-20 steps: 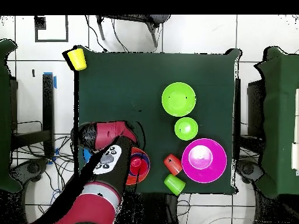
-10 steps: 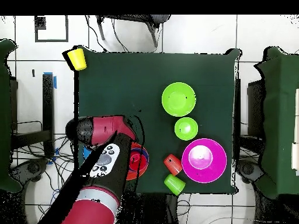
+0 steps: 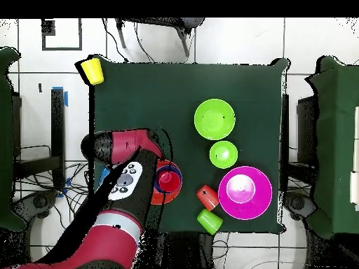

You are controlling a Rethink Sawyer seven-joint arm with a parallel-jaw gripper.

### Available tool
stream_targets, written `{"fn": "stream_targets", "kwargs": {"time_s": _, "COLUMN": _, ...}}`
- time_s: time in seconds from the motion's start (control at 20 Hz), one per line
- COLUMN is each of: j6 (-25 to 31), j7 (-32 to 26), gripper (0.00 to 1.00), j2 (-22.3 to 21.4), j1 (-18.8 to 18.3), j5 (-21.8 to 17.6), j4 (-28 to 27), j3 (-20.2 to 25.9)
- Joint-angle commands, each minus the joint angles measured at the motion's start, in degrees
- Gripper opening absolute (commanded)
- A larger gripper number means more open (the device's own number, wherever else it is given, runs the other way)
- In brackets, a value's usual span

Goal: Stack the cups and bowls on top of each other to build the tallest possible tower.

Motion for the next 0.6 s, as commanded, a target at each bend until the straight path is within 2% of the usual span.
{"fn": "stream_targets", "kwargs": {"time_s": 0.05, "j6": 2.38, "j7": 0.98, "gripper": 0.0, "j2": 6.04, "j1": -0.16, "j5": -4.57, "j4": -8.41, "j3": 1.19}}
{"fn": "stream_targets", "kwargs": {"time_s": 0.4, "j6": 3.28, "j7": 2.21, "gripper": 0.0, "j2": 8.03, "j1": 1.5, "j5": -4.73, "j4": -11.67, "j3": -1.21}}
{"fn": "stream_targets", "kwargs": {"time_s": 0.6, "j6": 2.46, "j7": 3.19, "gripper": 0.0, "j2": 8.2, "j1": 2.3, "j5": -4.1, "j4": -11.44, "j3": -2.12}}
